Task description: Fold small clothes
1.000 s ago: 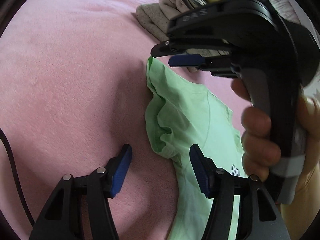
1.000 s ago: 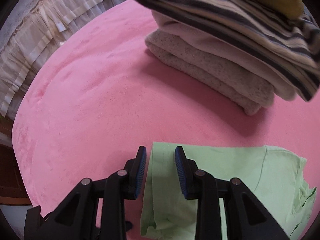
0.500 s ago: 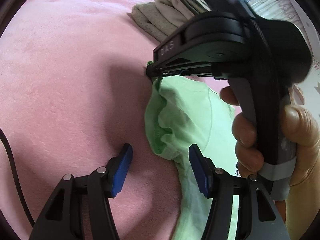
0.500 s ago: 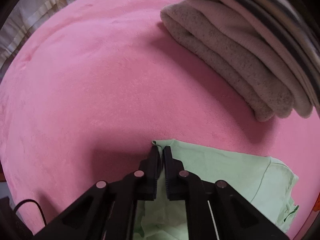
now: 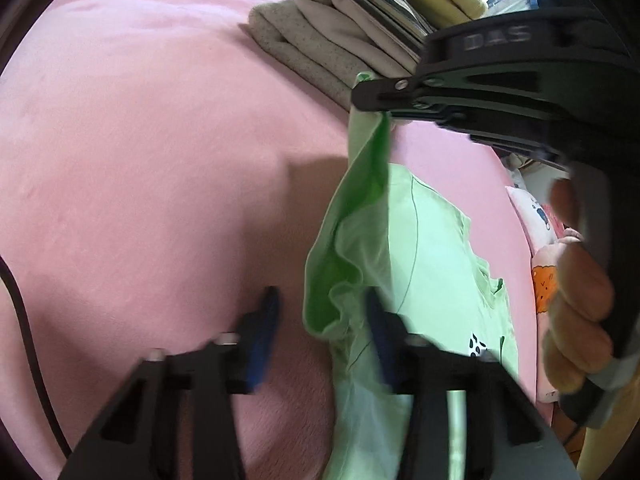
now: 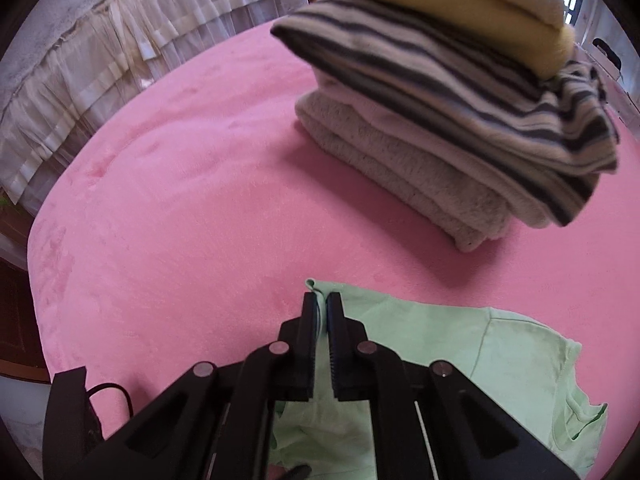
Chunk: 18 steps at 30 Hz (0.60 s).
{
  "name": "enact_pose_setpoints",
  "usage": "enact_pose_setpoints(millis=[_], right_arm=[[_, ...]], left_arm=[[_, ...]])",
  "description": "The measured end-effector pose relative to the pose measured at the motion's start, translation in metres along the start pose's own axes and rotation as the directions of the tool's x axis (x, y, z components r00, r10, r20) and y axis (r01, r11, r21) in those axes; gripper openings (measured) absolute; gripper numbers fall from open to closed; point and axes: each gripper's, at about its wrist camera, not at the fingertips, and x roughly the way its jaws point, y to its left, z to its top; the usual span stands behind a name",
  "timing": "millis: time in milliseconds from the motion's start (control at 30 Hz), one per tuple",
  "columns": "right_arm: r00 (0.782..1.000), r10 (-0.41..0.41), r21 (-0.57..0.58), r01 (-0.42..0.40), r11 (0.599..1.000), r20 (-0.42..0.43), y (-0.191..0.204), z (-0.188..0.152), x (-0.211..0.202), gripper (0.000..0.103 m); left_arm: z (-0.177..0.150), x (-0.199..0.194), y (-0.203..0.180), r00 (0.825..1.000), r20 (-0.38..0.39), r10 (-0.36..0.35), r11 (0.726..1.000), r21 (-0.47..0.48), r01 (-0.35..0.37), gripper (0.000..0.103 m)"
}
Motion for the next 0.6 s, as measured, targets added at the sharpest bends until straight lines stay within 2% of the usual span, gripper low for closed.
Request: enact_pose_setpoints(millis=[33, 67, 167, 300, 467, 600], right_arm=[[1.0, -0.002, 0.002, 0.002, 1.0, 0.011, -0.003, -0.001, -0.005, 0.005], [1.0, -0.004, 0.005, 0.004, 1.0, 0.019, -0.006, -0.003, -0.008, 0.005], [0.999, -0.015, 0.02, 0.015, 1.0, 0.043, -0.008, 0.0, -0.011, 0.005], [0.996, -0.03, 0.055, 0.025, 0.998, 0.084, -0.034, -0.013, -0.03, 0.005], [0.991, -0.037, 0.122, 0.021, 0.992, 0.126, -0.076, -0.037, -0.057, 0.005], [0.991, -0.06, 0.169, 0.039, 0.985, 0.118, -0.106, -0.065, -0.06, 0.005]], left_arm=[[0.001, 0.003, -0.002, 1.0, -0.004, -0.001, 1.0, -0.003, 0.001, 0.016], [0.001, 0.004, -0.005, 1.0, -0.001, -0.001, 1.0, -0.005, 0.001, 0.01], [-0.002, -0.003, -0.02, 0.999, 0.042, 0.014, 1.0, 0.022, -0.015, 0.008], [-0.011, -0.013, -0.055, 0.994, 0.104, 0.027, 0.992, 0.123, -0.04, 0.008], [-0.021, -0.015, -0.096, 0.994, 0.105, 0.013, 0.968, 0.25, -0.039, 0.008], [-0.036, -0.006, -0.116, 0.997, 0.077, 0.028, 0.945, 0.322, -0.052, 0.008]])
